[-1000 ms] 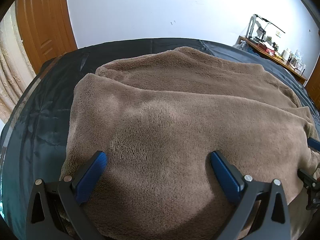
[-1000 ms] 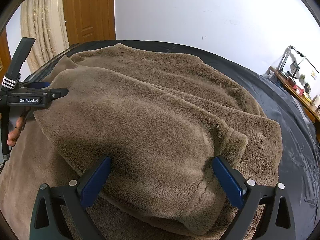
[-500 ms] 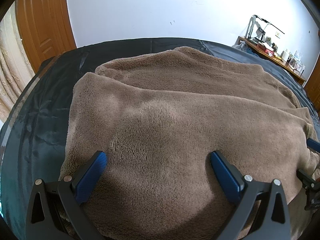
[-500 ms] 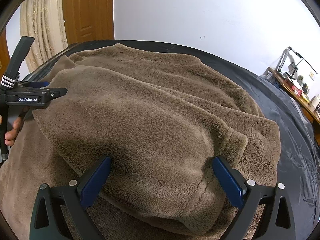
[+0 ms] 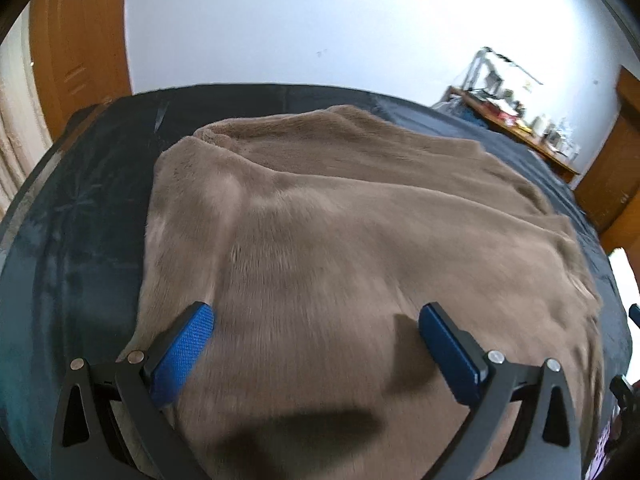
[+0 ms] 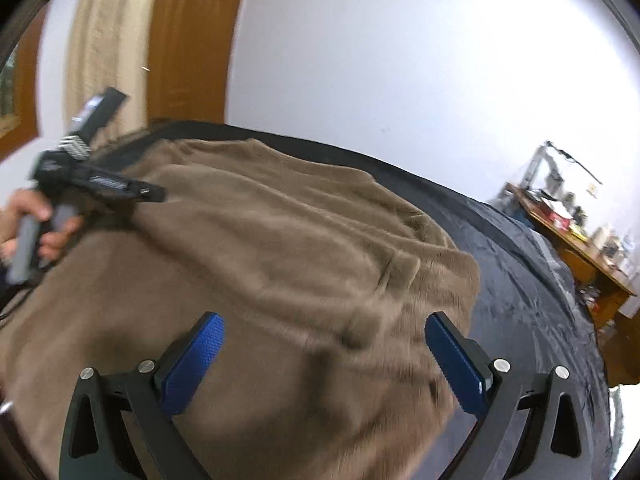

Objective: Fold clothes

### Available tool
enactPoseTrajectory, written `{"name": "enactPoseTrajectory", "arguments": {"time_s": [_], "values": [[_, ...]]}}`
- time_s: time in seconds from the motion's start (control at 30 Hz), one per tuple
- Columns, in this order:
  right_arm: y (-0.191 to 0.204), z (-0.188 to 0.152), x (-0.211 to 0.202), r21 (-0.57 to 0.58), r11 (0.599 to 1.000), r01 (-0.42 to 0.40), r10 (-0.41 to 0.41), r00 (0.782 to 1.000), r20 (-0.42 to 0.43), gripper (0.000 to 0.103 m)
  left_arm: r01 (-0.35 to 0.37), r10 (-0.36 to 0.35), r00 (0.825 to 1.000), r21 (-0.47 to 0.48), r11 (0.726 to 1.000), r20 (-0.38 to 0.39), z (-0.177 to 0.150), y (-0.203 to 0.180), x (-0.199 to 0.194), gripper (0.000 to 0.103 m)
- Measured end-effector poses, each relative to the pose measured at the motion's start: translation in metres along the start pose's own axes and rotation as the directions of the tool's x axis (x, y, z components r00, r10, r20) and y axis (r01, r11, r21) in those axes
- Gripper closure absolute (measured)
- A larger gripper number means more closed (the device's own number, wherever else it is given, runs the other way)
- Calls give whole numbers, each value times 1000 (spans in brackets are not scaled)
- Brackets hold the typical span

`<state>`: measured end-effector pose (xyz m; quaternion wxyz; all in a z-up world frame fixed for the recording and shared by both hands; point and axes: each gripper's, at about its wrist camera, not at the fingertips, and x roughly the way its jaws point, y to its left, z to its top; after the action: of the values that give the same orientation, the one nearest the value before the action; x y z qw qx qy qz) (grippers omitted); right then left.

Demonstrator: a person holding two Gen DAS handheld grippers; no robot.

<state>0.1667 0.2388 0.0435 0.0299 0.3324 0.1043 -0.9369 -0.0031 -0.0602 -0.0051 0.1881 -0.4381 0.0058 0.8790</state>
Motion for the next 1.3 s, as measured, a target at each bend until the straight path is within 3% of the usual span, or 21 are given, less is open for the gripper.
{"name": "enactPoseTrajectory", "arguments": {"time_s": [0.23,0.57,0.7,0.83,1.0,1.1,1.3], "values": [[9,-55,-73,7,986,-169,168,985,43,1,-22,17,999,97,995,52,-58,1,-63,0],[26,-120,-126,65,942,-328,325,944,52,1,-75,51,990,181,981,131,-152,14,-159,0],[31,-143,-135,109,914,-390,389,921,25,1,-11,-11,994,193,981,110,-194,24,-181,0],[33,-163,-141,149,917,-370,374,927,3,1,89,-100,993,154,984,64,-230,40,-188,0],[32,-180,-136,191,928,-320,336,940,-59,1,102,-106,994,108,989,35,-260,59,-183,0],[30,-192,-123,212,939,-272,301,946,-120,1,159,-160,987,94,983,10,-277,64,-174,0],[16,-209,-93,322,912,-255,319,933,-166,1,228,-224,973,108,968,-51,-286,61,-147,0]]}}
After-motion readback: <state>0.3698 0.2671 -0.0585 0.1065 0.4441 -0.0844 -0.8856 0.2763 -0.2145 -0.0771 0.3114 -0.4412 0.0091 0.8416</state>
